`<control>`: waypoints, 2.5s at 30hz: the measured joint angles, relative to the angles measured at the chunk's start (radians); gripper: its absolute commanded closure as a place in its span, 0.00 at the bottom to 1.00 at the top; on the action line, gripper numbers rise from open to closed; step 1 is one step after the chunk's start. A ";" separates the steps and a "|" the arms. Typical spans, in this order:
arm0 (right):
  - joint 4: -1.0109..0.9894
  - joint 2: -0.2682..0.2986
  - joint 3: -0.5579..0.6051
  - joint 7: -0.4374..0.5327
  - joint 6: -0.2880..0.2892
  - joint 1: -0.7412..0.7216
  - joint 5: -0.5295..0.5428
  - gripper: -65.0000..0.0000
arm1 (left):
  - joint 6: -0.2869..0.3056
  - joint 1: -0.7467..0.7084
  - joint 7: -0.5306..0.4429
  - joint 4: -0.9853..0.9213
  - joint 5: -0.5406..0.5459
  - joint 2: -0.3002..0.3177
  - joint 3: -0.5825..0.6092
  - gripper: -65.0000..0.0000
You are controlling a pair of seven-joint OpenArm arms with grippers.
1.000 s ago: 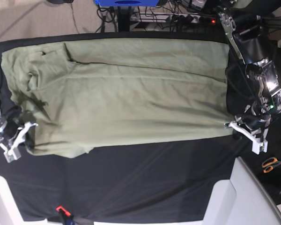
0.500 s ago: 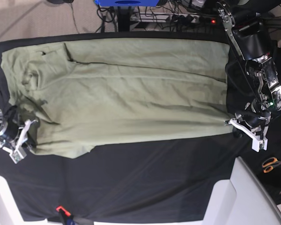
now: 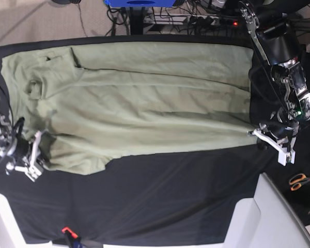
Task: Fold the T-shirt properly
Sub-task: 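Grasp the hem corners with both grippers, then lift the hem with both grippers and fold it toward the collar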
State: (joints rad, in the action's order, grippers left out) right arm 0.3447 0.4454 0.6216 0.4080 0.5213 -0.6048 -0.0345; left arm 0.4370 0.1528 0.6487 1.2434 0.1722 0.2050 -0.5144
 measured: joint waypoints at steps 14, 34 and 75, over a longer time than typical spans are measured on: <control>-0.005 -0.021 0.000 -0.003 -0.061 -0.016 -0.023 1.00 | 0.000 0.009 -0.001 0.009 0.001 -0.001 0.000 1.00; -0.005 -0.021 -0.133 0.063 -0.138 0.017 -0.019 1.00 | -0.006 -0.002 0.000 0.054 -0.002 -0.019 -0.003 1.00; 0.648 -0.013 -0.463 -0.506 -0.101 0.421 -0.020 1.00 | 0.004 -0.319 0.078 0.388 0.010 -0.017 0.005 1.00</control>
State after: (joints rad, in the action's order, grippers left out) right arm 0.9928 0.4320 0.1581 -0.0982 0.4206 -0.1841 -0.0544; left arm 0.4408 -0.1665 0.7265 1.6318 0.1822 0.1879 -0.5098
